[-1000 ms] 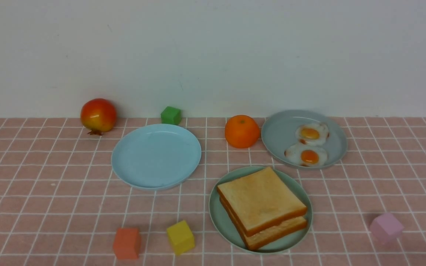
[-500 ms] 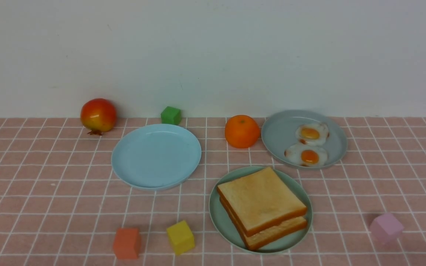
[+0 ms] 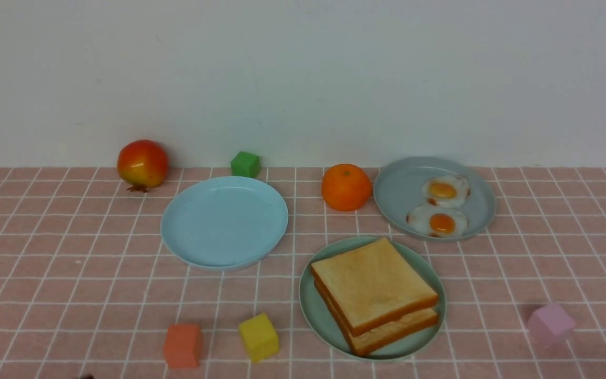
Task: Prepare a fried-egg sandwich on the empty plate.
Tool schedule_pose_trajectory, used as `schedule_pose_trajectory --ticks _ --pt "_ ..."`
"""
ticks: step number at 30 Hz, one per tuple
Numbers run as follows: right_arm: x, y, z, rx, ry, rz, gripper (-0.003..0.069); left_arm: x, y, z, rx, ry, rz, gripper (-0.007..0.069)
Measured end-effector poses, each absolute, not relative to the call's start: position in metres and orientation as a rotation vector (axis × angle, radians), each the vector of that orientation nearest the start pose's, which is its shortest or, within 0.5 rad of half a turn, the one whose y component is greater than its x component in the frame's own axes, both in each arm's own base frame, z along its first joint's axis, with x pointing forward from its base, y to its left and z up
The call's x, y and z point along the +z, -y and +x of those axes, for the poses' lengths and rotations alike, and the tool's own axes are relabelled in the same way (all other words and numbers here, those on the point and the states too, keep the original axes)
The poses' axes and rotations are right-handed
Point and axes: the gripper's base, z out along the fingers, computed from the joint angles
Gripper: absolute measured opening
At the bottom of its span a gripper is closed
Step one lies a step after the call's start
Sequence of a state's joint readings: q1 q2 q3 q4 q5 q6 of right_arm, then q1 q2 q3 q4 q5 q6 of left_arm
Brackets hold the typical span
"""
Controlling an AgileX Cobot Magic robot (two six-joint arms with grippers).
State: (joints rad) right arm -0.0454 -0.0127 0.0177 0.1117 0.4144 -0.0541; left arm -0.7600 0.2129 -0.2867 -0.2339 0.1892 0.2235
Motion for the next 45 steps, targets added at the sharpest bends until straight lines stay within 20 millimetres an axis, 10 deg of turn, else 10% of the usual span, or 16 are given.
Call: schedule_pose_trajectory --ticks 7,13,19,45 --pt "0.171 -0.002 0.051 0.045 -1.899 0.059 0.0024 0.273 0.023 0.052 -0.42 -1.553 0.211 0.0013" --pt "0.171 -0.002 0.051 0.045 -1.899 0.059 0.0032 0.219 0.006 0.052 -0.301 -1.594 -0.142 0.0013" --pt "0.171 -0.002 0.051 0.044 -1.898 0.059 0.0036 0.177 0.005 0.054 -0.306 -1.812 -0.236 0.0013" --pt "0.171 -0.002 0.051 0.044 -1.897 0.058 0.0062 0.175 0.005 0.053 -0.315 -1.838 -0.257 0.0013"
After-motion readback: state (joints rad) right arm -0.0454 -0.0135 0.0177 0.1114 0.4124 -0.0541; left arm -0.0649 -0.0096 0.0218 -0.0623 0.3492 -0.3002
